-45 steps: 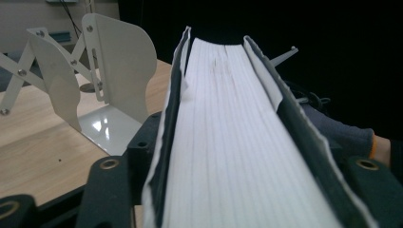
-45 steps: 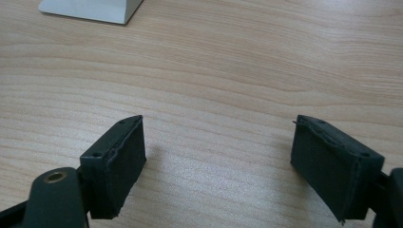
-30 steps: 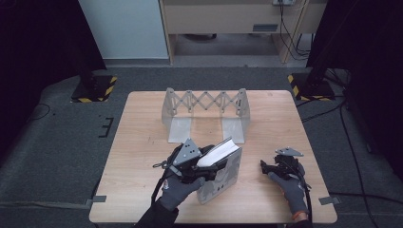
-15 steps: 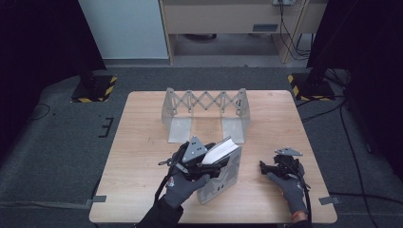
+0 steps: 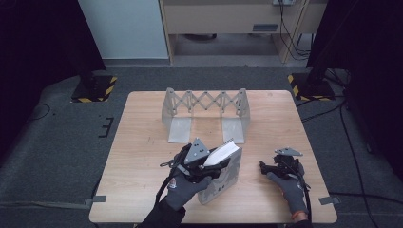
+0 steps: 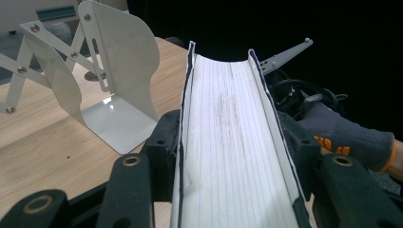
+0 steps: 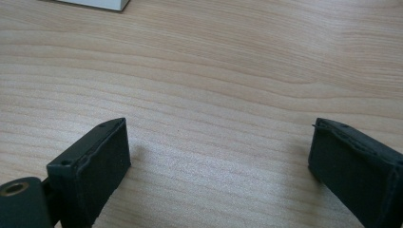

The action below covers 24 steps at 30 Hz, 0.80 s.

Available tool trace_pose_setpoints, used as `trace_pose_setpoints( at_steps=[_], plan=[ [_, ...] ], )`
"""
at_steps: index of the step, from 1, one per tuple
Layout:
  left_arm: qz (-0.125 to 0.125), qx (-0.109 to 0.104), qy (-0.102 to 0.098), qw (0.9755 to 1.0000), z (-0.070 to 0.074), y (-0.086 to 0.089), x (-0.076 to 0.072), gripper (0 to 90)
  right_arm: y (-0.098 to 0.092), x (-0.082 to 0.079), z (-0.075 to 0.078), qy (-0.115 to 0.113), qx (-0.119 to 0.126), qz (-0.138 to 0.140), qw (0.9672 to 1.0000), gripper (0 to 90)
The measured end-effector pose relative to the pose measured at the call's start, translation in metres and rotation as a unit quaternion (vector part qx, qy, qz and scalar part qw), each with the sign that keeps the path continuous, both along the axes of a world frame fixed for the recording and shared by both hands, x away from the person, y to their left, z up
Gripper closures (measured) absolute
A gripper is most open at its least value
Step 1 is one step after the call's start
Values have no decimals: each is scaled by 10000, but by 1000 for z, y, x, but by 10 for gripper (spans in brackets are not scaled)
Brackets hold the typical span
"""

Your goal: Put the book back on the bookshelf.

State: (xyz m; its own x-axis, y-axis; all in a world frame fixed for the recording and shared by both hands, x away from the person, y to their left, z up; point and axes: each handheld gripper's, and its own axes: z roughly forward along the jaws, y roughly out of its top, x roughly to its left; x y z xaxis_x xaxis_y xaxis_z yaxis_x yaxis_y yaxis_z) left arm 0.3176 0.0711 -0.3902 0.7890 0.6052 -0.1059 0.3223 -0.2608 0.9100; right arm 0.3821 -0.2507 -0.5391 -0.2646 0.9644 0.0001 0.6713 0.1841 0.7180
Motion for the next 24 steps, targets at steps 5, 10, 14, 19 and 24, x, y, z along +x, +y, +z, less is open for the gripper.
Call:
trace_pose_setpoints(
  at_steps=[5,10,14,19,24],
  plan=[
    [-8,-46,103,9999,0,1,2,456,0,0,0,-15,-1,4,10000,70],
    [14,-84,33,10000,-1,0,2,422,0,0,0,-12,5,4,10000,70],
    [56,-75,39,9999,-1,-1,1,481,0,0,0,-12,8,5,10000,70],
    [103,-88,-9,9999,-1,-1,-1,498,0,0,0,-12,7,7,10000,70],
    [171,-80,-95,9998,-1,-1,-1,510,0,0,0,1,26,2,10000,71]
  ],
)
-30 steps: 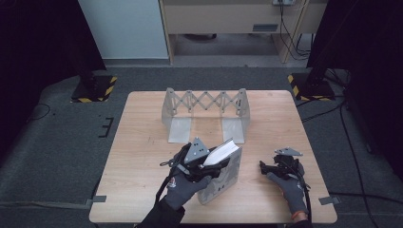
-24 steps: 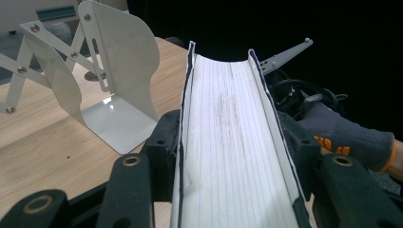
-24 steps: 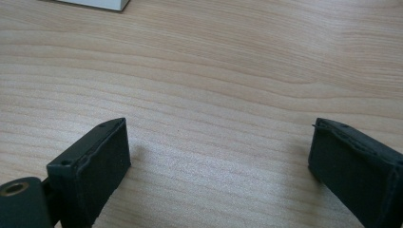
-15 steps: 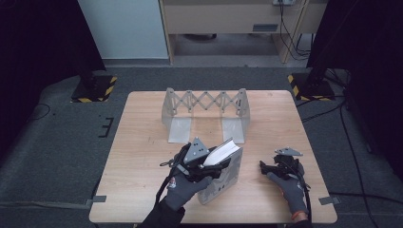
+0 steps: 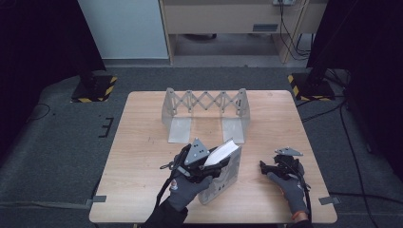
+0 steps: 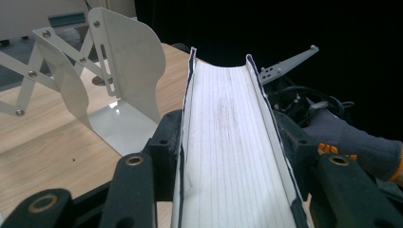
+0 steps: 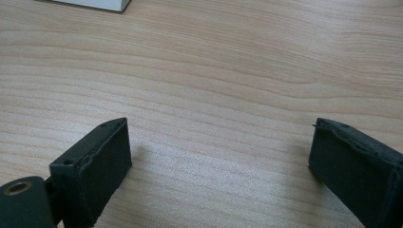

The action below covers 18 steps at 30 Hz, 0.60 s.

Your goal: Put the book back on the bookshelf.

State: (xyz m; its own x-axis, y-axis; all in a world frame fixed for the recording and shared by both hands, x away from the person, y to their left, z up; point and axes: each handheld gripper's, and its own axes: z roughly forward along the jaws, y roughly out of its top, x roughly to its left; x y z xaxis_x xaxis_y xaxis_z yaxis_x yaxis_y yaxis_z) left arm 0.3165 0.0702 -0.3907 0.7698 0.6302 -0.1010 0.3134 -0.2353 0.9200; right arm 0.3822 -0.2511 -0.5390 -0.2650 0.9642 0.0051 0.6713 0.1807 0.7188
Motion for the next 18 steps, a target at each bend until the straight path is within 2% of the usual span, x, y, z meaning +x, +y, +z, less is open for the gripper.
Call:
trace_pose_setpoints(
  at_steps=[8,13,18],
  plan=[
    [132,-236,25,9996,-2,10,2,516,0,0,0,-7,-3,8,10000,71],
    [181,-298,130,9993,-1,16,4,517,0,0,0,-2,4,-2,10000,71],
    [241,-407,123,9988,6,26,5,517,0,0,0,4,3,3,10000,71]
  ],
)
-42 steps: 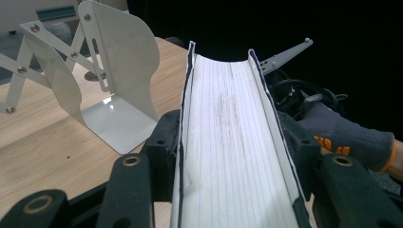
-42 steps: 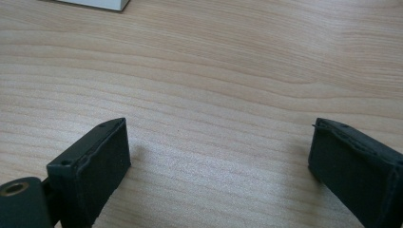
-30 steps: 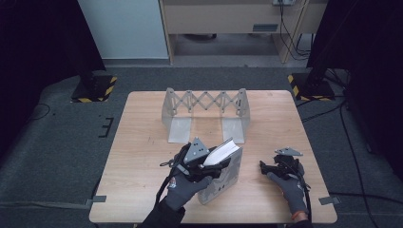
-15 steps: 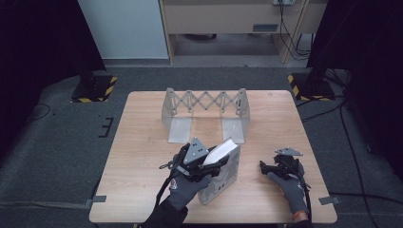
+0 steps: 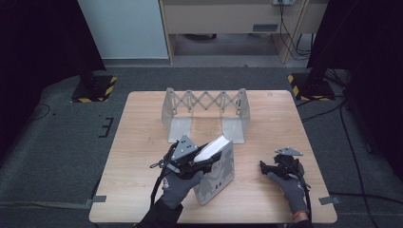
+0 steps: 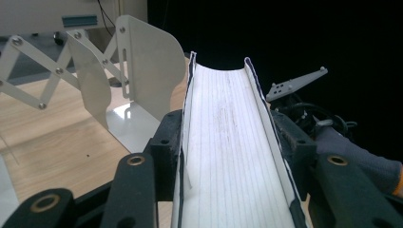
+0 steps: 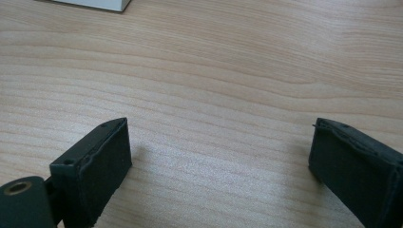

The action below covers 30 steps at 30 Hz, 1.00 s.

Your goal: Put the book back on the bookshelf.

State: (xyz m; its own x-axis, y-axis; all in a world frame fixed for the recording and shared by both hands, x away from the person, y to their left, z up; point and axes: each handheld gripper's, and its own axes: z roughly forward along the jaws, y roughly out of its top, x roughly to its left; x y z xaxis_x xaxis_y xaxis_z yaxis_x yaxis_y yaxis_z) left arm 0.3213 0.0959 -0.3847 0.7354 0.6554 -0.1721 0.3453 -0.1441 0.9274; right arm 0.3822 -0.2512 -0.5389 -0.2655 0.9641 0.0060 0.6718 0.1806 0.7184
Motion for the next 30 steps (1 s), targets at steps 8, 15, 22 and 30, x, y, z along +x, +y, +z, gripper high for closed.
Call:
trace_pose_setpoints(
  at_steps=[8,15,22,30],
  plan=[
    [383,-110,-148,9991,20,30,3,517,0,0,0,1,-1,-1,10000,71],
    [762,-67,-253,9968,32,57,10,517,0,0,0,1,-3,2,10000,72],
    [1225,97,-286,9920,42,81,23,518,0,0,0,0,1,-2,10000,71],
    [1680,35,-280,9854,54,102,42,518,0,0,0,1,1,-2,10000,71]
  ],
)
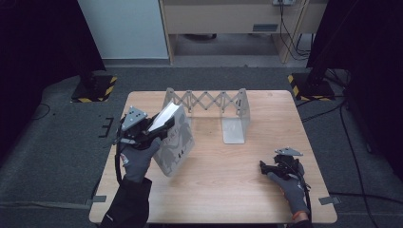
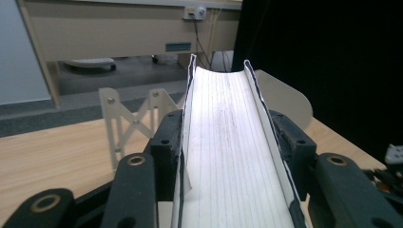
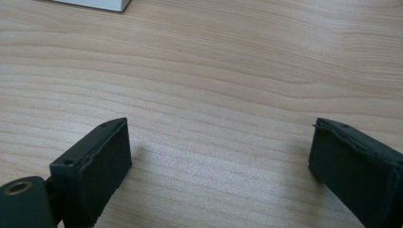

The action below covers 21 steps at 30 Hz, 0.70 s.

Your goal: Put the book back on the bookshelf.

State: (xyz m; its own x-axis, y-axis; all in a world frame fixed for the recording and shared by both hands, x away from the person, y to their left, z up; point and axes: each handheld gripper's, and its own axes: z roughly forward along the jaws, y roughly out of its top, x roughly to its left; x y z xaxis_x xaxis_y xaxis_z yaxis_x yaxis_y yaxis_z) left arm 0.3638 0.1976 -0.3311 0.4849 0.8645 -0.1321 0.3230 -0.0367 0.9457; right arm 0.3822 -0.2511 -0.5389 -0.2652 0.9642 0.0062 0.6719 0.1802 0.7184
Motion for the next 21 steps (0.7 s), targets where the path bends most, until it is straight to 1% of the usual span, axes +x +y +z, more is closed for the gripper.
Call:
trace_pose_setpoints(
  at_steps=[3,7,11,16,21],
  plan=[
    [191,33,-45,9998,5,4,9,518,0,0,0,0,0,-1,10000,71],
    [445,167,-59,9989,8,4,24,518,0,0,0,1,0,-1,10000,71],
    [499,188,-74,9986,7,2,41,518,0,0,0,0,-1,0,10000,71],
    [632,157,-21,9979,4,-5,63,518,0,0,0,-6,-8,7,10000,72],
    [805,259,-38,9964,-1,-13,83,518,0,0,0,-5,-8,6,10000,72]
  ],
)
